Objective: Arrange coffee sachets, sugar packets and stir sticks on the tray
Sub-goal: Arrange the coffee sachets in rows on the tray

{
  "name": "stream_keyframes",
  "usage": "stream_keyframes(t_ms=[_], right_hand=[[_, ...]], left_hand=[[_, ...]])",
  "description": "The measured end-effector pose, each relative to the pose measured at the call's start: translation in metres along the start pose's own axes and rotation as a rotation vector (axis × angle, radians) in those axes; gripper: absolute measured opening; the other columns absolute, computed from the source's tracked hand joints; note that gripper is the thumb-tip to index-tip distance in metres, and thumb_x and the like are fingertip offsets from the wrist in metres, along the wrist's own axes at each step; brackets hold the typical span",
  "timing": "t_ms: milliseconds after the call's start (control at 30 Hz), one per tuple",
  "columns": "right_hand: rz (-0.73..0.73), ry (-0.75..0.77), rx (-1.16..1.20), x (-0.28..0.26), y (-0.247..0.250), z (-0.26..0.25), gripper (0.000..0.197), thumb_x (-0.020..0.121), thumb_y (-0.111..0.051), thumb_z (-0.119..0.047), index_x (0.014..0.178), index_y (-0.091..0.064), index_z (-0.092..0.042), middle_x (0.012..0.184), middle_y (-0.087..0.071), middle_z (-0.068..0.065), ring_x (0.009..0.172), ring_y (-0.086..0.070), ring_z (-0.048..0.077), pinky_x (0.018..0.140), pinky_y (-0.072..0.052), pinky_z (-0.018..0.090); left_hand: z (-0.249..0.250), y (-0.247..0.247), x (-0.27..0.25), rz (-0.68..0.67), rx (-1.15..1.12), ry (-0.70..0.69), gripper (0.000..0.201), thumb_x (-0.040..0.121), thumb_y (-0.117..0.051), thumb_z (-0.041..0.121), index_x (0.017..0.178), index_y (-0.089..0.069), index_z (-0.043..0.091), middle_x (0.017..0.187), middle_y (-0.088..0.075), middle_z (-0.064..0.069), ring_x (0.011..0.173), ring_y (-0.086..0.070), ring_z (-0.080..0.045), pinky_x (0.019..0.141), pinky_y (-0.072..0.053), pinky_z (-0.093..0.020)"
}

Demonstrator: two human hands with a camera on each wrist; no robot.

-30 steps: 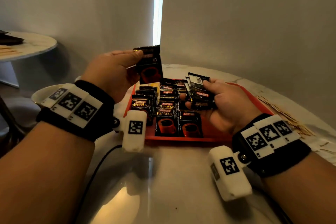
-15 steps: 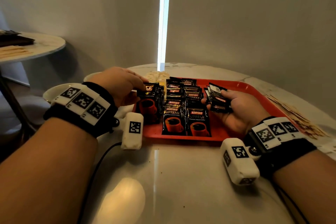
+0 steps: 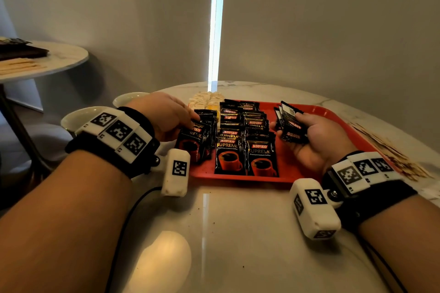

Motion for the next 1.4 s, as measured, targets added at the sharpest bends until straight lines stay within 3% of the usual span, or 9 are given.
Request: stream_keyframes(t_ms=[133,300,500,700,867,1000,1167,1267,1400], right_hand=[[0.003,0.002,-0.006,-0.002,0.0,0.0,0.026,0.109,-0.035,-0.016,0.111,-0.053,0.003,0.076,-0.072,0.022,0.073,-0.071,0.027,0.051,-0.056,0.023],[-0.01,0.009,0.005,-0.003,-0.002,0.0,0.025,0.109,-0.035,-0.015,0.109,-0.053,0.002,0.084,-0.069,0.023,0.065,-0.072,0.024,0.05,-0.056,0.023],[-0.022,0.01,-0.004,-0.003,-0.002,0.0,0.025,0.108,-0.035,-0.015,0.109,-0.053,0.001,0.083,-0.071,0.022,0.069,-0.071,0.025,0.052,-0.057,0.023],[-0.027,0.016,0.004,-0.005,-0.003,-0.001,0.024,0.108,-0.036,-0.015,0.109,-0.053,0.002,0.082,-0.071,0.022,0.073,-0.071,0.026,0.052,-0.057,0.023],[-0.05,0.035,-0.009,-0.008,-0.011,-0.005,0.031,0.107,-0.041,-0.015,0.13,-0.048,0.005,0.096,-0.07,0.024,0.072,-0.073,0.027,0.051,-0.057,0.026],[-0.069,0.055,-0.033,-0.016,-0.023,-0.008,0.03,0.106,-0.041,-0.008,0.136,-0.043,-0.007,0.11,-0.065,0.027,0.071,-0.073,0.034,0.048,-0.056,0.03],[-0.127,0.008,-0.12,-0.027,-0.038,0.002,0.028,0.105,-0.042,-0.007,0.131,-0.048,-0.003,0.104,-0.07,0.023,0.07,-0.073,0.032,0.049,-0.056,0.032],[-0.159,-0.019,-0.164,-0.031,-0.044,0.008,0.03,0.105,-0.043,-0.009,0.133,-0.048,0.0,0.108,-0.068,0.022,0.07,-0.073,0.027,0.053,-0.057,0.034],[-0.189,-0.052,-0.213,-0.031,-0.048,0.016,0.033,0.104,-0.045,-0.012,0.135,-0.052,-0.001,0.122,-0.067,0.026,0.1,-0.071,0.039,0.07,-0.061,0.043]], left_hand=[[-0.001,0.0,0.0,-0.024,0.011,0.011,0.019,0.085,-0.066,-0.007,0.094,-0.076,0.006,0.106,-0.073,-0.021,0.084,-0.07,-0.028,0.056,-0.05,-0.028],[0.001,-0.001,-0.003,-0.013,0.065,0.024,0.022,0.09,-0.061,-0.006,0.103,-0.074,0.005,0.101,-0.07,-0.018,0.054,-0.055,-0.015,0.04,-0.043,-0.021],[0.0,0.002,0.0,0.041,0.111,0.015,0.023,0.088,-0.062,-0.006,0.096,-0.077,0.009,0.098,-0.067,-0.018,0.057,-0.047,-0.015,0.046,-0.04,-0.025],[0.004,0.002,-0.004,0.044,0.115,-0.015,0.023,0.088,-0.063,-0.005,0.102,-0.073,0.01,0.092,-0.064,-0.016,0.058,-0.047,-0.015,0.048,-0.04,-0.025],[0.021,-0.006,-0.013,0.065,-0.098,-0.288,0.019,0.09,-0.065,-0.001,0.102,-0.066,0.014,0.082,-0.057,-0.005,0.058,-0.046,-0.013,0.042,-0.04,-0.021],[0.037,-0.023,-0.027,-0.067,-0.258,-0.511,0.023,0.087,-0.067,-0.003,0.094,-0.068,0.019,0.078,-0.048,-0.002,0.065,-0.045,-0.016,0.044,-0.039,-0.02],[0.045,-0.049,-0.05,-0.252,-0.159,-0.643,0.037,0.079,-0.072,-0.003,0.101,-0.073,0.027,0.09,-0.056,-0.002,0.064,-0.059,-0.006,0.06,-0.051,-0.018],[0.045,-0.059,-0.053,-0.37,-0.056,-0.636,0.045,0.084,-0.065,-0.012,0.108,-0.075,0.025,0.104,-0.07,-0.008,0.086,-0.071,-0.018,0.083,-0.057,-0.032],[0.044,-0.063,-0.052,-0.354,0.048,-0.643,0.043,0.085,-0.063,-0.013,0.111,-0.076,0.019,0.108,-0.075,-0.003,0.096,-0.071,-0.019,0.085,-0.056,-0.031]])
Point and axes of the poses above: each hand's wrist, its own x-axis towards the middle knuckle, its own y-axis out of the back of the hand, z = x × y, the point moved 4 cm from there along x, towards the middle knuckle
